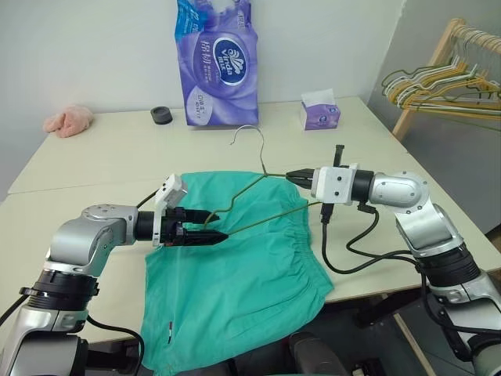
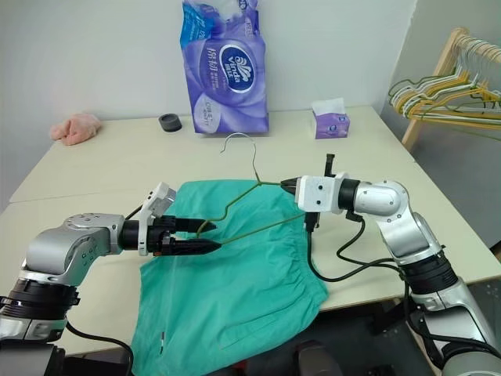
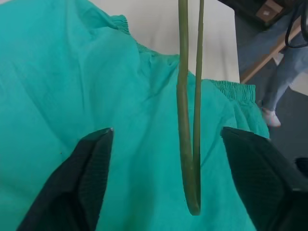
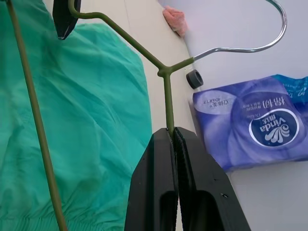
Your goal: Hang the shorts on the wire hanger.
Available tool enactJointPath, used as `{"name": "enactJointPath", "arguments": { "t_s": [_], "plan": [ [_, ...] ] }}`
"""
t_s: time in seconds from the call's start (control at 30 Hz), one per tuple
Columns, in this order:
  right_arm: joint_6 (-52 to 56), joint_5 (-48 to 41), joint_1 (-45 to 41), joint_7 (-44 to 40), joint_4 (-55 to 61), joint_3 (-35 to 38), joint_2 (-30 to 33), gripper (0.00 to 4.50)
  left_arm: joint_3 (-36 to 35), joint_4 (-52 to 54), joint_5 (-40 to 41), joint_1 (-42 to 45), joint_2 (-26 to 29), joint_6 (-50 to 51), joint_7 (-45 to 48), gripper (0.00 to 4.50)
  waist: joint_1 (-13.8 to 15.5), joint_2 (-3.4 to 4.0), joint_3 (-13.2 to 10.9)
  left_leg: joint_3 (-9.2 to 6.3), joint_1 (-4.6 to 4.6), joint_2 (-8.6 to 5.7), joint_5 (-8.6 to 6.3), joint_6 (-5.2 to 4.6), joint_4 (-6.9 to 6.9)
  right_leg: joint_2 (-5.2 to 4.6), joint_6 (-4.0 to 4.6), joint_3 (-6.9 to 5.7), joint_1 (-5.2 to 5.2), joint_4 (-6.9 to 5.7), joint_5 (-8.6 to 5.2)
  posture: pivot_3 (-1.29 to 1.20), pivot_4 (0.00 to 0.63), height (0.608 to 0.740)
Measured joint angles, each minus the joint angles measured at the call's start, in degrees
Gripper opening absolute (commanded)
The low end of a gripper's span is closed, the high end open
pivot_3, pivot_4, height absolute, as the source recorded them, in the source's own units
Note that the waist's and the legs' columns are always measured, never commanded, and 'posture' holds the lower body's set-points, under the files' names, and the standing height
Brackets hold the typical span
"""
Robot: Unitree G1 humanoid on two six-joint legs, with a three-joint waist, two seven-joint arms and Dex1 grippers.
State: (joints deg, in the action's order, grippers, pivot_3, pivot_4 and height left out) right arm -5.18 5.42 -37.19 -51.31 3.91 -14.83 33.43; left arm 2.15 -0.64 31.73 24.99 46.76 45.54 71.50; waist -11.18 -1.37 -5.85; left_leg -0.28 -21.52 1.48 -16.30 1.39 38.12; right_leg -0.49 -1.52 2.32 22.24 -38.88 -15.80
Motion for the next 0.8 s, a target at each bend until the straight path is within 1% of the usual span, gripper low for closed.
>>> {"name": "enactJointPath", "arguments": {
  "t_s": [0.1,0.13,0.17,0.3,0.33,0.5,0.6,0.63,0.8],
  "plan": [
    [0.2,0.0,0.0,-0.1,0.6,0.0,-0.2,0.00,0.0,0.2,0.0,-0.1,0.0,0.4,0.2,1.96,0.0,0.00,0.0,0.03,0.00,0.01,0.00,0.01,0.01,0.01,0.00,0.01,0.02,0.00,0.00,-0.19,0.065,0.740],
    [0.3,0.0,0.0,-0.1,0.6,0.0,-0.2,0.00,0.0,0.4,0.0,-0.3,0.0,0.4,0.3,1.61,0.0,0.00,0.0,0.08,0.01,0.02,0.00,0.01,0.00,0.01,0.00,0.06,0.03,0.00,0.00,-0.19,0.065,0.740],
    [0.5,0.0,0.0,-0.2,0.6,0.0,-0.2,0.00,0.0,0.7,0.0,-0.5,-0.1,0.4,0.4,1.39,0.0,0.00,0.0,0.13,0.02,0.03,0.00,0.01,0.00,0.01,0.00,0.10,0.05,0.00,0.00,-0.19,0.065,0.740],
    [0.6,-0.1,0.0,-0.5,0.8,0.0,-0.2,0.00,0.0,1.2,0.0,-0.7,-0.3,0.5,0.4,0.17,0.0,0.00,0.0,0.23,0.03,0.03,0.00,0.00,0.00,0.02,0.00,0.18,0.06,0.00,0.00,-0.19,0.064,0.740],
    [0.6,-0.1,0.0,-0.6,0.9,0.0,-0.2,0.00,0.0,1.2,0.0,-0.8,-0.3,0.6,0.4,0.04,0.0,0.00,0.0,0.23,0.04,0.04,0.00,0.00,0.00,0.02,0.00,0.18,0.06,0.00,0.00,-0.19,0.064,0.740],
    [1.0,0.1,0.1,-1.8,1.0,-0.4,0.6,0.00,0.0,1.4,-0.1,-1.1,-0.5,0.6,0.2,0.04,0.0,0.00,0.0,0.25,0.05,0.04,0.00,0.00,0.00,0.02,0.00,0.20,0.07,-0.01,0.00,-0.19,0.063,0.740],
    [0.9,0.0,0.9,-4.0,1.9,-1.0,2.5,0.72,0.4,1.7,-0.4,-1.9,-0.5,0.4,-0.4,0.00,0.0,-0.01,0.0,0.25,0.04,0.04,0.00,0.00,0.00,0.02,0.00,0.20,0.07,0.00,0.00,-0.19,0.065,0.740],
    [1.1,0.0,1.3,-4.7,2.2,-1.0,3.0,1.02,0.6,1.7,-0.8,-2.1,-0.6,0.3,-1.1,0.00,0.1,0.00,0.0,0.25,0.04,0.04,0.00,0.00,0.00,0.02,0.00,0.20,0.07,0.00,0.00,-0.19,0.066,0.740],
    [5.2,-2.8,1.4,-8.5,3.3,0.4,7.1,2.73,0.8,0.5,-3.1,-2.1,-0.7,-1.7,-3.4,0.00,0.1,0.00,0.0,0.26,0.06,0.04,0.00,0.00,0.01,0.02,0.00,0.20,0.06,-0.02,0.00,-0.19,0.070,0.740]
  ]
}}
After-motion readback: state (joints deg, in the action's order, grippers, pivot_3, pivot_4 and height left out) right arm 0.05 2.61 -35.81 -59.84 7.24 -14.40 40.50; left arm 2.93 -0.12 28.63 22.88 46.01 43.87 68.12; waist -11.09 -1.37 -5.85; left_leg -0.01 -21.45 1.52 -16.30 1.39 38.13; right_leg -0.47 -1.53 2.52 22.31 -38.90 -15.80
